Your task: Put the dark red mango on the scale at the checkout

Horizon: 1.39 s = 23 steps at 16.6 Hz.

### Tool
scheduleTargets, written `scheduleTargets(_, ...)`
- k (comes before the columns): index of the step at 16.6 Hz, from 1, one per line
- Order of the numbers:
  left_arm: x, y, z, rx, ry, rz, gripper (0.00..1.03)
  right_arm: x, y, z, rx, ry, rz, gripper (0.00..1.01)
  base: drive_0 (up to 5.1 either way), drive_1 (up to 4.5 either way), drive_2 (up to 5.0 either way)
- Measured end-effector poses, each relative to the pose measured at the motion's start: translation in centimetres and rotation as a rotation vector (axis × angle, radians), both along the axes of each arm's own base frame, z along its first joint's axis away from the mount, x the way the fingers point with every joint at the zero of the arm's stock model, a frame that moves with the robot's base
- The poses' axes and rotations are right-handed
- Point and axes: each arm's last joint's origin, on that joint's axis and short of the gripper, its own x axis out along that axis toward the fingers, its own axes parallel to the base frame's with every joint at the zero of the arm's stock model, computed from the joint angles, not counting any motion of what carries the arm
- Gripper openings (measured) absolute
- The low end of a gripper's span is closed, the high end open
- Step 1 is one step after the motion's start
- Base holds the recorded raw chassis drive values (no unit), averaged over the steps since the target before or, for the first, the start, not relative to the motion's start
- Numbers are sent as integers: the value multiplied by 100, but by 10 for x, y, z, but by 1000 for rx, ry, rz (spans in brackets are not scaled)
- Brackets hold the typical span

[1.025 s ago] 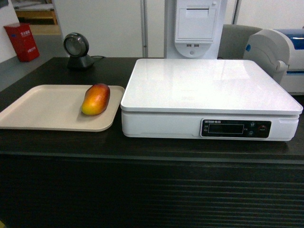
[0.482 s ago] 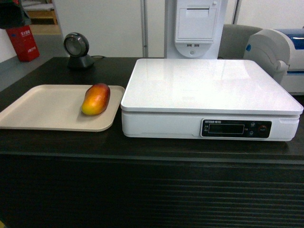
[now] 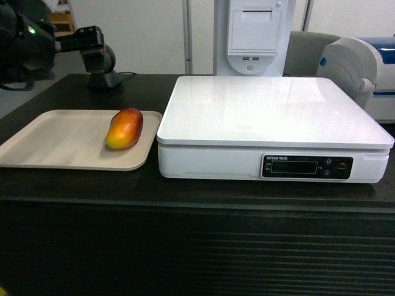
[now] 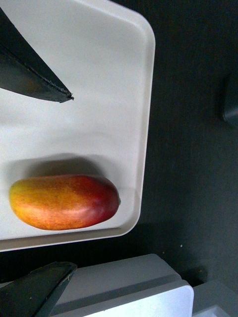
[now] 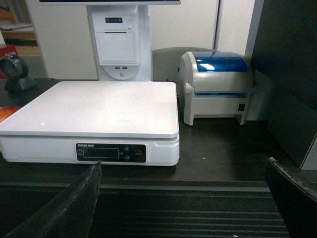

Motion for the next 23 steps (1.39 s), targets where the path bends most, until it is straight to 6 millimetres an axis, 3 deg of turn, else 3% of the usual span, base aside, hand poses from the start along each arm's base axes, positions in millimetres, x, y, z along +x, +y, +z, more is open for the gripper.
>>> scheduleTargets(3, 35, -6, -26, -1, 67, -15, 98, 0, 0, 0, 0, 0, 0, 98, 0, 0, 0)
scheduleTargets(6, 48, -9, -37, -6, 93, -24, 98, 0, 0, 0, 0, 0, 0, 98, 0, 0, 0)
scheduleTargets(13, 47, -30, -50, -42, 147, -92, 98, 0, 0, 0, 0, 0, 0, 98, 0, 0, 0)
scheduleTargets(17, 47, -30, -57, -34, 163, -85, 98, 0, 0, 0, 0, 0, 0, 98, 0, 0, 0)
scheduleTargets(19, 46, -29, -67, -20, 184, -96, 98, 0, 0, 0, 0, 0, 0, 98, 0, 0, 0)
scheduleTargets(20, 46, -28, -85, -2, 239, -122, 98, 0, 0, 0, 0, 0, 0, 98, 0, 0, 0)
scheduleTargets(23, 45, -29, -99, 23, 283, -156, 98, 0, 0, 0, 0, 0, 0, 98, 0, 0, 0)
